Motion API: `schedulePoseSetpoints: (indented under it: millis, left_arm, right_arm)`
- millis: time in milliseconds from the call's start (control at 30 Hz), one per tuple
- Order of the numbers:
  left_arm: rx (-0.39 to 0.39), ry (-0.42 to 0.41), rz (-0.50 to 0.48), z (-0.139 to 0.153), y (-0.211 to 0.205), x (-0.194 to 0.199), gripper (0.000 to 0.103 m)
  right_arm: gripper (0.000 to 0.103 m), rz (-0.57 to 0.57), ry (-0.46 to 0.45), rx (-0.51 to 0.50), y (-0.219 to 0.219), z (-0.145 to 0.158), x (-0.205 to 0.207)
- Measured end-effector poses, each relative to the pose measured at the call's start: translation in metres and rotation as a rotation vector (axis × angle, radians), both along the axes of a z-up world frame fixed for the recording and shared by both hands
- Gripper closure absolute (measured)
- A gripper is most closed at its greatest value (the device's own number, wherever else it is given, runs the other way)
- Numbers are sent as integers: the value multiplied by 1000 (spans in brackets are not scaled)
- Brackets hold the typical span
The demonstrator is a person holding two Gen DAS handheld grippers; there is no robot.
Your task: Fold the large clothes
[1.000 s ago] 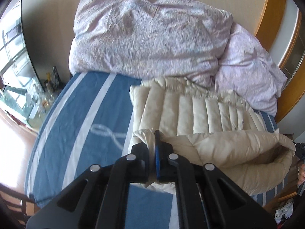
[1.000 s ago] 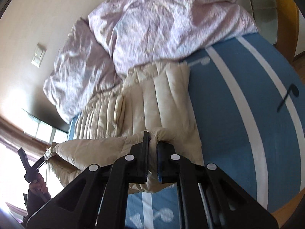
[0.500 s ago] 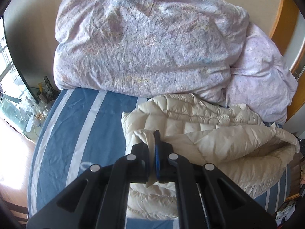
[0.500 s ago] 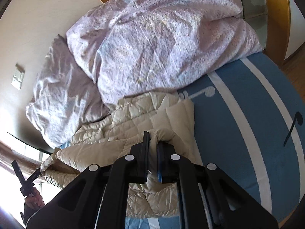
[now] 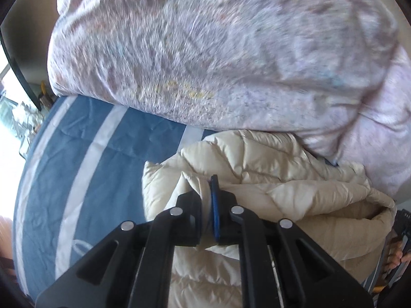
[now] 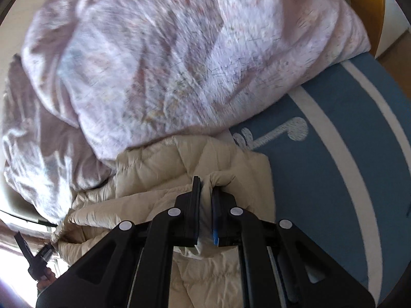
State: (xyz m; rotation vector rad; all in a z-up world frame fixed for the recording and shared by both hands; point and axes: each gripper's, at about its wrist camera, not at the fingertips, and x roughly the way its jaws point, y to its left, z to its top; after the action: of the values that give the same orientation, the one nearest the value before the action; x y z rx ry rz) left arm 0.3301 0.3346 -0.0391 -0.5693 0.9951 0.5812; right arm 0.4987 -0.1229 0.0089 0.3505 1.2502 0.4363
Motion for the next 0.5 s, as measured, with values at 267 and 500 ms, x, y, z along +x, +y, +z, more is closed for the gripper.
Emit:
schedulePoseSetpoints:
  millis: [267,500]
  left_arm:
    - [-68,-47,78,-10,23,24,54]
    - [26,-86,83,15,15,9,34]
  right_arm:
    - [34,-70,-8,113,-4,8,26]
    - [33,39,-191,65,-6,40,-14]
